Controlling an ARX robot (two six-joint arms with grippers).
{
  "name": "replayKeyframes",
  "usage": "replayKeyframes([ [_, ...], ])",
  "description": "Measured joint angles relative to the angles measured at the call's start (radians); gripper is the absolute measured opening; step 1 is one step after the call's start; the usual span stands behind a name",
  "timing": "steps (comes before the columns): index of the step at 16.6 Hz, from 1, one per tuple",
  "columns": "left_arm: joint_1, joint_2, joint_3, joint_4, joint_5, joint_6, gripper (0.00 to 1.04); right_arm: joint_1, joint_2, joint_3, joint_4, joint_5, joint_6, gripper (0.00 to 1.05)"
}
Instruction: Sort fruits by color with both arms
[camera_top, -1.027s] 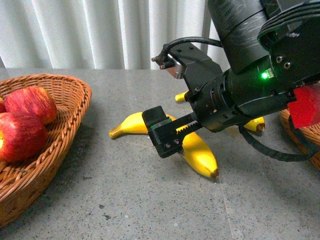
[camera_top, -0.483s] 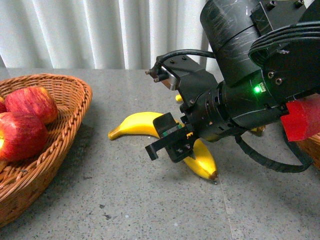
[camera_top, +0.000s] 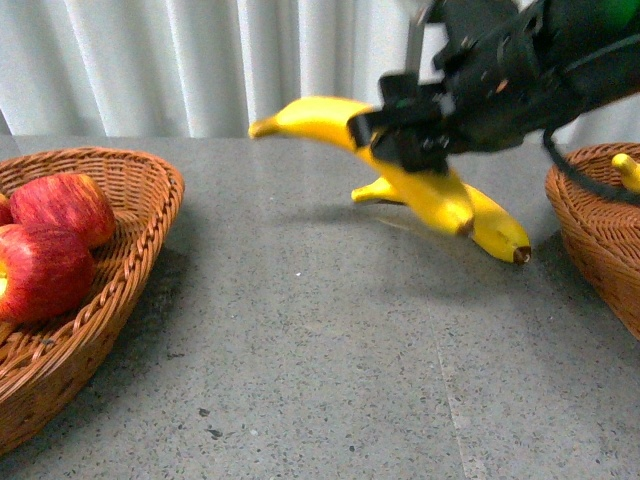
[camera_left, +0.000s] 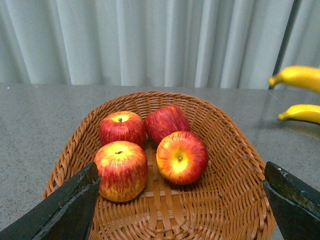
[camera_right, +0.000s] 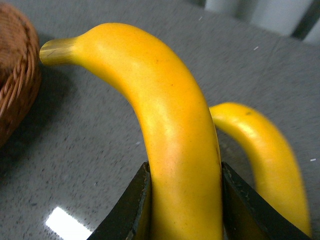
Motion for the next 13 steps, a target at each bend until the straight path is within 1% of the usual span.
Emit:
replayKeyframes([
  [3, 0.000, 0.000, 0.000, 0.000, 0.000, 0.000, 0.98, -0.112, -0.077, 0.031, 0.000, -0.018, 0.017, 0.32],
  [5, 0.000, 0.000, 0.000, 0.000, 0.000, 0.000, 0.98, -0.206, -0.103, 0.026, 0.000, -0.046, 0.012, 0.32],
  [7, 0.000, 0.000, 0.000, 0.000, 0.000, 0.000, 0.98, -0.304, -0.138, -0.023, 0.001, -0.053, -0.017, 0.32],
  [12, 0.000, 0.000, 0.000, 0.000, 0.000, 0.000, 0.98, -0.562, -0.205, -0.175, -0.005, -0.145, -0.121, 0.32],
  [13, 0.000, 0.000, 0.000, 0.000, 0.000, 0.000, 0.98, -0.600, -0.207, -0.182, 0.000, -0.148, -0.138, 0.32],
])
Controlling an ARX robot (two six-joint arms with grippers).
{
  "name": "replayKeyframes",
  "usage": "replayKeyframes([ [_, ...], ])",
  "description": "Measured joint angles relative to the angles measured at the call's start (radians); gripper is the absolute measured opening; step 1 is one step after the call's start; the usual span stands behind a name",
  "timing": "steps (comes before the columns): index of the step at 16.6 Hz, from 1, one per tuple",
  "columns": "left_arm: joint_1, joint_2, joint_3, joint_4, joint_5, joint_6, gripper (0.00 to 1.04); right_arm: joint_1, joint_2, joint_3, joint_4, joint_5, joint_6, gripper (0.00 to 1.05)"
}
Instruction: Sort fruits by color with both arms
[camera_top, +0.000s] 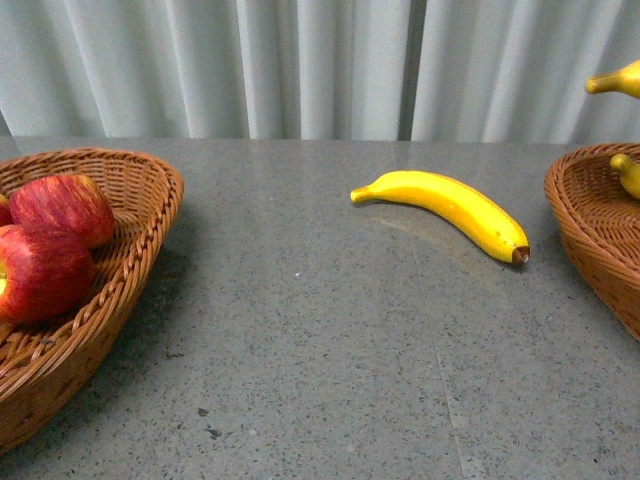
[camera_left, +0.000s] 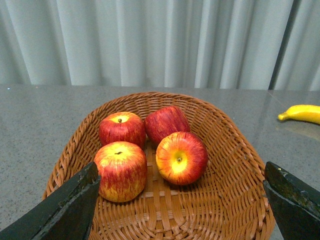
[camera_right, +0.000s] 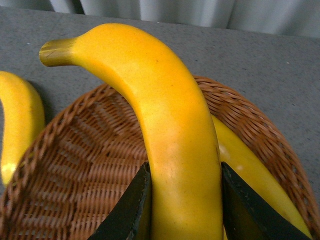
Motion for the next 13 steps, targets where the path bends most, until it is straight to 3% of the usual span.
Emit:
replayKeyframes([
  [2, 0.000, 0.000, 0.000, 0.000, 0.000, 0.000, 0.98, -0.048, 0.000, -0.014, 0.000, -0.014, -0.022, 0.32],
  [6, 0.000, 0.000, 0.000, 0.000, 0.000, 0.000, 0.98, -0.042, 0.007, -0.033, 0.002, -0.029, -0.034, 0.32],
  [12, 0.000, 0.000, 0.000, 0.000, 0.000, 0.000, 0.98, -0.027, 0.015, 0.013, -0.006, -0.032, -0.027, 0.99],
  [13, 0.000, 0.000, 0.000, 0.000, 0.000, 0.000, 0.98, -0.026, 0.014, 0.013, -0.006, -0.037, -0.017, 0.98],
])
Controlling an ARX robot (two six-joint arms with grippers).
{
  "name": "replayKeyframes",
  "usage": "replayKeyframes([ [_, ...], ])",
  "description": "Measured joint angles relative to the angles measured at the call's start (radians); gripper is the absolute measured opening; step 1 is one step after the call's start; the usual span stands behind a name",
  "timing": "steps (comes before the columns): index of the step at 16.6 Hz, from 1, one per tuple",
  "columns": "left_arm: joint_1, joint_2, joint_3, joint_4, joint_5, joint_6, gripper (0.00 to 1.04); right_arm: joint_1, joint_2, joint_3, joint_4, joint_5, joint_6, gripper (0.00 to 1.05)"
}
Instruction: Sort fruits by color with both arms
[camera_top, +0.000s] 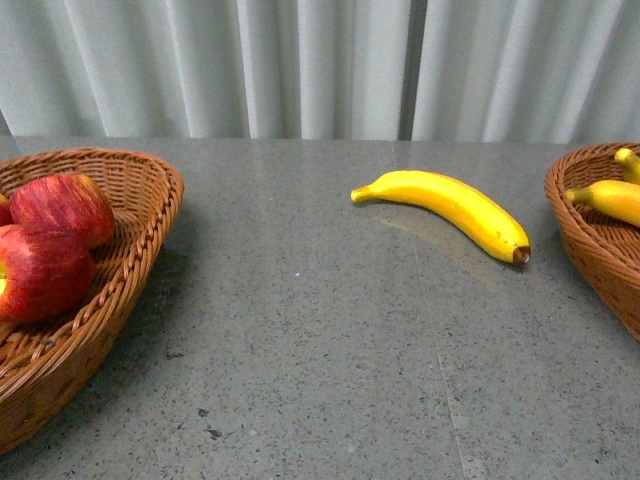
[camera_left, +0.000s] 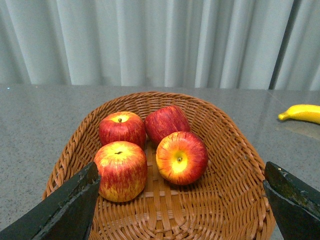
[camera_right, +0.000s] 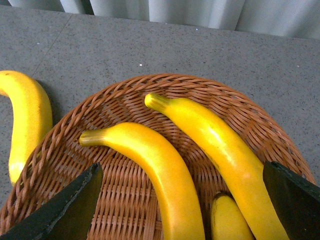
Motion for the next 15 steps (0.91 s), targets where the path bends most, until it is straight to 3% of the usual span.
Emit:
replayKeyframes([
  [3, 0.000, 0.000, 0.000, 0.000, 0.000, 0.000, 0.98, 0.056, -0.064, 0.001, 0.022, -0.064, 0.045, 0.98],
  [6, 0.000, 0.000, 0.000, 0.000, 0.000, 0.000, 0.98, 0.239, -0.054, 0.058, 0.042, -0.074, 0.084, 0.98],
  [15, 0.000, 0.000, 0.000, 0.000, 0.000, 0.000, 0.98, 0.389, 0.086, 0.154, 0.019, -0.035, 0.090, 0.98],
])
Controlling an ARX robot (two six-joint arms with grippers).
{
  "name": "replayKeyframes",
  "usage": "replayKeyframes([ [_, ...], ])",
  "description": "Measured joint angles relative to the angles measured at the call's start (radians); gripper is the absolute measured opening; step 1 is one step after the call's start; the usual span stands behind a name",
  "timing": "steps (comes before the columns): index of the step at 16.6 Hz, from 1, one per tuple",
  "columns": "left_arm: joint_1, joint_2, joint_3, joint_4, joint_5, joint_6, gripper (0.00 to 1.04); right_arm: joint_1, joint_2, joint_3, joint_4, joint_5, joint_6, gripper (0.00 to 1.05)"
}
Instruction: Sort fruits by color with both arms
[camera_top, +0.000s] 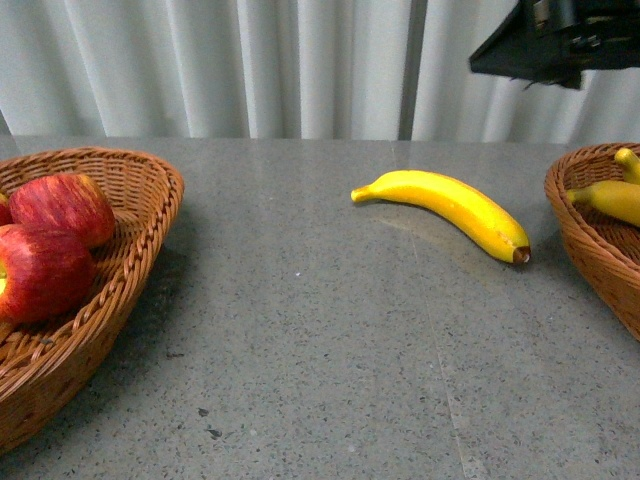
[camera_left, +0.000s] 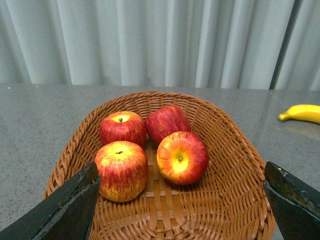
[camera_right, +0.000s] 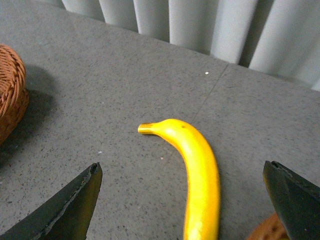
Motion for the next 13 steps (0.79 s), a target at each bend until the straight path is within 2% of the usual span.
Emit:
replayKeyframes([
  [4, 0.000, 0.000, 0.000, 0.000, 0.000, 0.000, 0.98, 0.091, 0.214, 0.218, -0.055, 0.035, -0.016, 0.98],
  [7, 0.000, 0.000, 0.000, 0.000, 0.000, 0.000, 0.98, 0.095, 0.345, 0.344, -0.124, 0.023, -0.065, 0.98],
  [8, 0.000, 0.000, 0.000, 0.000, 0.000, 0.000, 0.98, 0.075, 0.413, 0.408, -0.211, 0.038, -0.169, 0.98],
  [9, 0.000, 0.000, 0.000, 0.000, 0.000, 0.000, 0.98, 0.063, 0.462, 0.444, -0.251, 0.064, -0.212, 0.98],
  [13, 0.000, 0.000, 0.000, 0.000, 0.000, 0.000, 0.98, 0.077, 0.532, 0.480, -0.279, 0.120, -0.237, 0.98],
])
